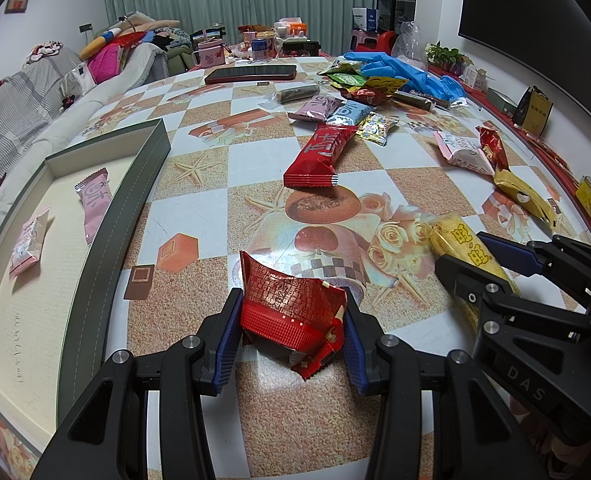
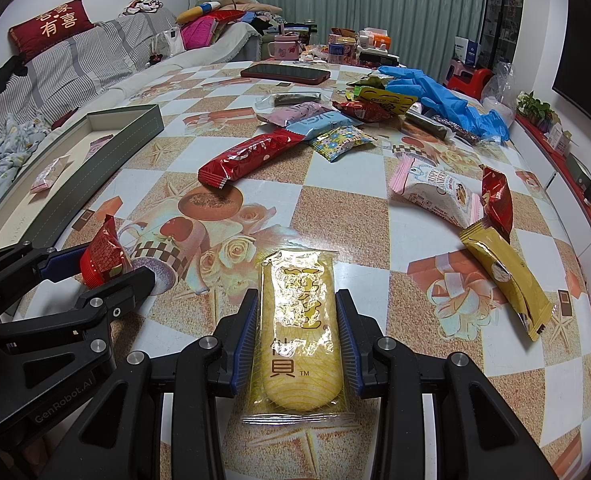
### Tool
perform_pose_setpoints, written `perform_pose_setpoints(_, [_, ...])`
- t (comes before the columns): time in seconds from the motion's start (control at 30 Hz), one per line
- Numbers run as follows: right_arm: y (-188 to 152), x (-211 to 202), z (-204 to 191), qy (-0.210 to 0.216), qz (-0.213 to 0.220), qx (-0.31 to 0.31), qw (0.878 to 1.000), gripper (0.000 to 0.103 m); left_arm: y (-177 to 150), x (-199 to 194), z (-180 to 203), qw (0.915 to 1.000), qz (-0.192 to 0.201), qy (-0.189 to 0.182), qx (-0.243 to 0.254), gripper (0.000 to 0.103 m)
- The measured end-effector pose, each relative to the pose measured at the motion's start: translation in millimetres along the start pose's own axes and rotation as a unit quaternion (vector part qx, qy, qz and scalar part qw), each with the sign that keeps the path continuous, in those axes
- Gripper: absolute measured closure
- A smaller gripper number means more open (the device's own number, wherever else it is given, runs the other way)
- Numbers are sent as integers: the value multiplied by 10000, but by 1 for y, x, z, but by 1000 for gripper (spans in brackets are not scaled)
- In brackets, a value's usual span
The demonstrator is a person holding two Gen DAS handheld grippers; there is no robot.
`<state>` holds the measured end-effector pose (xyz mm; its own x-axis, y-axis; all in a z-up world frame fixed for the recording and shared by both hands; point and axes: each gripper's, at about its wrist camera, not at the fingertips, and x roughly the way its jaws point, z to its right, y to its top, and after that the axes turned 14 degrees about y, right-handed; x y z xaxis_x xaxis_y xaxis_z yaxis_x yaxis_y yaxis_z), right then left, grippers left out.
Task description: Organize snacks
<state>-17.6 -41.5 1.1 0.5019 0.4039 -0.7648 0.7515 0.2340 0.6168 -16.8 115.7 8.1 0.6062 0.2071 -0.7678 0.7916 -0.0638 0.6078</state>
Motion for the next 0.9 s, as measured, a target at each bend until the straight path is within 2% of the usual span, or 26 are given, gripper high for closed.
perform_pose_setpoints(0.5, [1,0,-3,-30,-78,1,10000,65,-3,0,-1,10000,-95,2,-6,57])
perform_pose_setpoints(0.63, [1,-10,-10,114,-30,-3,9999,65,-5,-8,-3,9998,-179,26,3,59])
perform_pose_setpoints(0.9, [7,-27,-17,525,151,279,9981,65,-1,-37,-26,9993,35,-249,-261,60])
